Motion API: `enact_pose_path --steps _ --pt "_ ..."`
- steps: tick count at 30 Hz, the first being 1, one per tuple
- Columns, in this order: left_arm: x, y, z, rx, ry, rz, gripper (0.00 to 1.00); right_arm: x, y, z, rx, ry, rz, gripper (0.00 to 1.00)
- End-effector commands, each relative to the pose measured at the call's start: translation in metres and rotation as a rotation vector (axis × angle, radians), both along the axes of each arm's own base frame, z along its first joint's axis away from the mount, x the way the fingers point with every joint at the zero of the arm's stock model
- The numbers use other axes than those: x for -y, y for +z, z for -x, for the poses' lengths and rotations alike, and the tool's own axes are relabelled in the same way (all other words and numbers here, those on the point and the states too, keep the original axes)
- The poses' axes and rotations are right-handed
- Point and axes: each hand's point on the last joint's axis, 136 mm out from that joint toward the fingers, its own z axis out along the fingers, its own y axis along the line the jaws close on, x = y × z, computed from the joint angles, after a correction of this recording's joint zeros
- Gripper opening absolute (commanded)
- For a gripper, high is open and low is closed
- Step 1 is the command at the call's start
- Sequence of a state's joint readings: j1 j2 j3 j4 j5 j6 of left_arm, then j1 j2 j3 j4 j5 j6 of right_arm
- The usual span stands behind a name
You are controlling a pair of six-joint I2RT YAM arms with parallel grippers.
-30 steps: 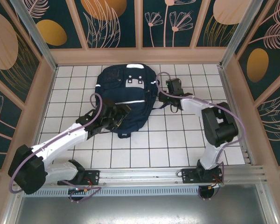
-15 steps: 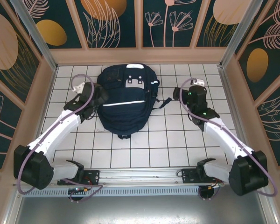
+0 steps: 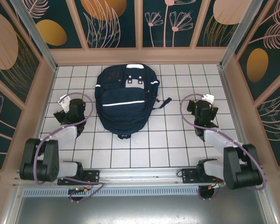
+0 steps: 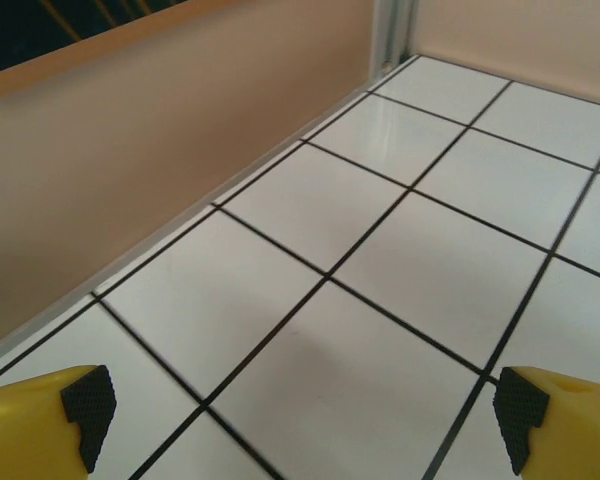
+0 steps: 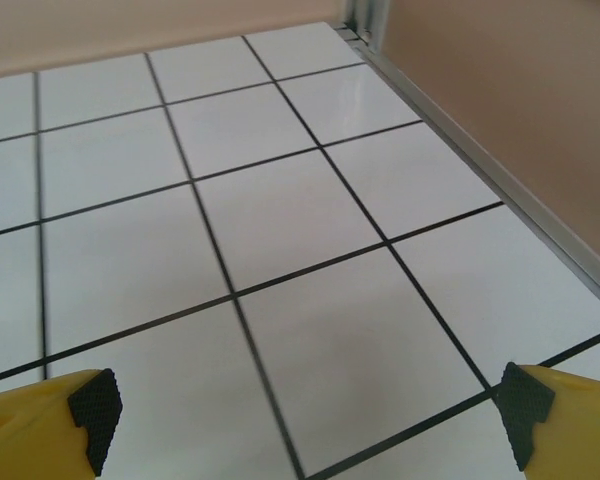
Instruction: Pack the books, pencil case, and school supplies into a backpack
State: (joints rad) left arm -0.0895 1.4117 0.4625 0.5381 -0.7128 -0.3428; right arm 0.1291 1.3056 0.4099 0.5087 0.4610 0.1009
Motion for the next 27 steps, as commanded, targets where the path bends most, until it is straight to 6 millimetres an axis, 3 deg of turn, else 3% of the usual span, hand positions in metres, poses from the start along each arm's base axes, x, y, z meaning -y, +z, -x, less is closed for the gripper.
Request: enact_pose_path --steps 1,6,9,16,27 --pt "0.005 0.024 -0.018 0.155 -0.068 -0.056 0.99 0.009 0.021 -0.018 0.151 -0.024 0.039 0.99" --pt "0.02 0.024 -0.029 0.179 -0.202 -0.065 0.99 0.008 0.018 -0.029 0.226 0.046 -0.011 0.99" --pt "0.033 0.03 -0.021 0.248 -0.301 -0.073 0.99 0.001 0.013 -0.03 0.234 0.114 -0.036 0.99" --pt "0.052 0.029 -0.01 0.318 -0.441 -0.093 0.99 -0.012 0.015 -0.012 0.328 0.245 -0.054 0.99" --pt "0.053 0.026 -0.012 0.292 -0.448 -0.084 0.99 -0.012 0.012 -0.014 0.311 0.246 -0.064 0.99"
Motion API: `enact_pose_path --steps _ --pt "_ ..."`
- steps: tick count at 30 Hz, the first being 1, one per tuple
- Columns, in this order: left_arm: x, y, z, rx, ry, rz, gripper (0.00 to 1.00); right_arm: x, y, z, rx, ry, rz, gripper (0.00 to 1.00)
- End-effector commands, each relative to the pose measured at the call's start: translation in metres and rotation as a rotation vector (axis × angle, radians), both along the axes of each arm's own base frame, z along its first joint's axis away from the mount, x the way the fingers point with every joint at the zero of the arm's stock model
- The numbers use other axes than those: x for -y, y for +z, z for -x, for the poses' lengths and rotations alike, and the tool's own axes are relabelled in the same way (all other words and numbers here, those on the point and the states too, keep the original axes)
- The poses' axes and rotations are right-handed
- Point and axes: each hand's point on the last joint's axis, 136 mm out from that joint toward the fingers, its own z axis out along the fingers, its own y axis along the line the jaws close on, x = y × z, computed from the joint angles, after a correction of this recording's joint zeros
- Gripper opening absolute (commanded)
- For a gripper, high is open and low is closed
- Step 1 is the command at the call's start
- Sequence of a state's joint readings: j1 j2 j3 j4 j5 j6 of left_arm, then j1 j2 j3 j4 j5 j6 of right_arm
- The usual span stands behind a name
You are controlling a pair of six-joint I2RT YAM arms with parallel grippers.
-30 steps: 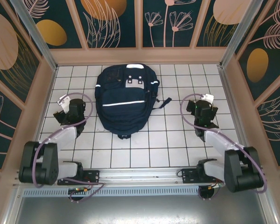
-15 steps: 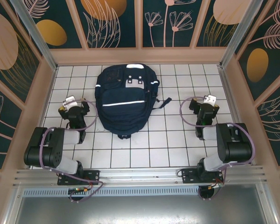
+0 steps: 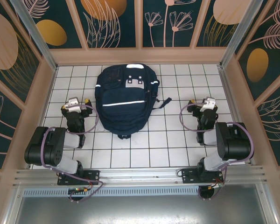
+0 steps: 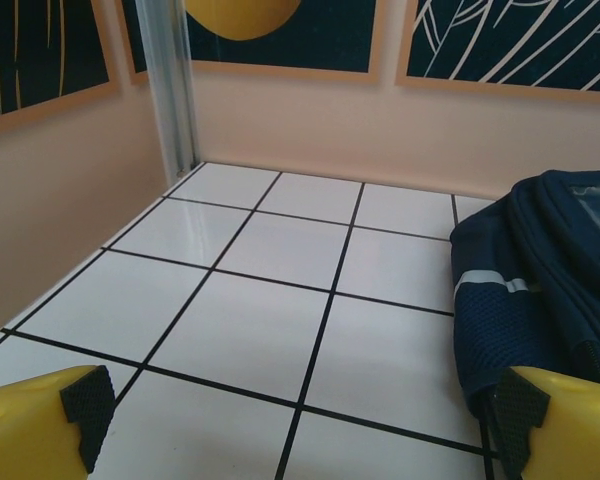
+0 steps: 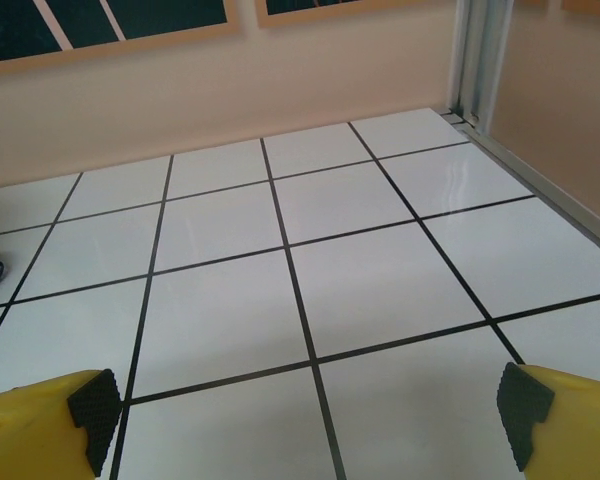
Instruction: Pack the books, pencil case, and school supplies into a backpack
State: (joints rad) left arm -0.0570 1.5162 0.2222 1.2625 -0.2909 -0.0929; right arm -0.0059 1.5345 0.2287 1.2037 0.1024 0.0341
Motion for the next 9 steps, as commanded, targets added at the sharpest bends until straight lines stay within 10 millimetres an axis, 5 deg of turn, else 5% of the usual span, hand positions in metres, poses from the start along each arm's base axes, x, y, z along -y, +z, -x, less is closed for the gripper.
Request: enact_pose_path --steps 1,9 --pt "0.0003 0.0087 -0.0001 0.039 -0.013 -0.013 0.99 -0.0012 0.0118 -0.0015 0.052 0.017 0.003 0.99" --pt "0.0008 0.009 -0.0003 0.039 -0.016 -0.014 0.99 -0.001 0.0117 -0.0015 0.052 0.017 0.003 0.99"
